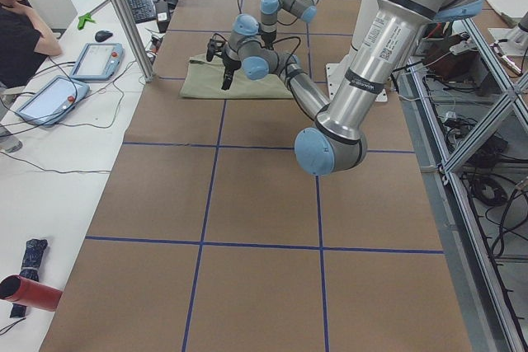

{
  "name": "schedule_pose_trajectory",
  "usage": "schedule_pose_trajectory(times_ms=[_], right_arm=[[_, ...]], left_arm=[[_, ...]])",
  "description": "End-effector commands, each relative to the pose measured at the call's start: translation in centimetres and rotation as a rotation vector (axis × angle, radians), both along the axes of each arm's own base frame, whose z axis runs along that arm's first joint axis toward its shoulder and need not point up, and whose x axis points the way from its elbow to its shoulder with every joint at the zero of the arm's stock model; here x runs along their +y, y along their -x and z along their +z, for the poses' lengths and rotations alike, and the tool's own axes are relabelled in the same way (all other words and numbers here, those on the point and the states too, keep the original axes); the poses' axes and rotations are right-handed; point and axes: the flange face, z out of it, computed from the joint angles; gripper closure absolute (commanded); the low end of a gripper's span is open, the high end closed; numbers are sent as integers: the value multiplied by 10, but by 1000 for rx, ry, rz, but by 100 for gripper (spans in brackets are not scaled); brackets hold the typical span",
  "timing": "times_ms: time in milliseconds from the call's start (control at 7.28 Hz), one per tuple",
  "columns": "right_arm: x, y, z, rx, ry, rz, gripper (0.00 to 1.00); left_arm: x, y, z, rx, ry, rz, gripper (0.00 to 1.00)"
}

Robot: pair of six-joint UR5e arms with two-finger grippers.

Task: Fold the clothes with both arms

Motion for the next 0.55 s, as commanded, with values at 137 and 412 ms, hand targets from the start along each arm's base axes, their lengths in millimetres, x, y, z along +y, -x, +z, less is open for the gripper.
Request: schedule_pose_trajectory(times_ms=[137, 412], right_arm=[[1, -44, 31, 20, 2, -1, 0], [-14, -60, -17, -27, 13, -3, 0]], left_arm=[[0, 0, -2, 2, -1, -1, 0], [0, -1, -3, 3, -3, 2, 0]])
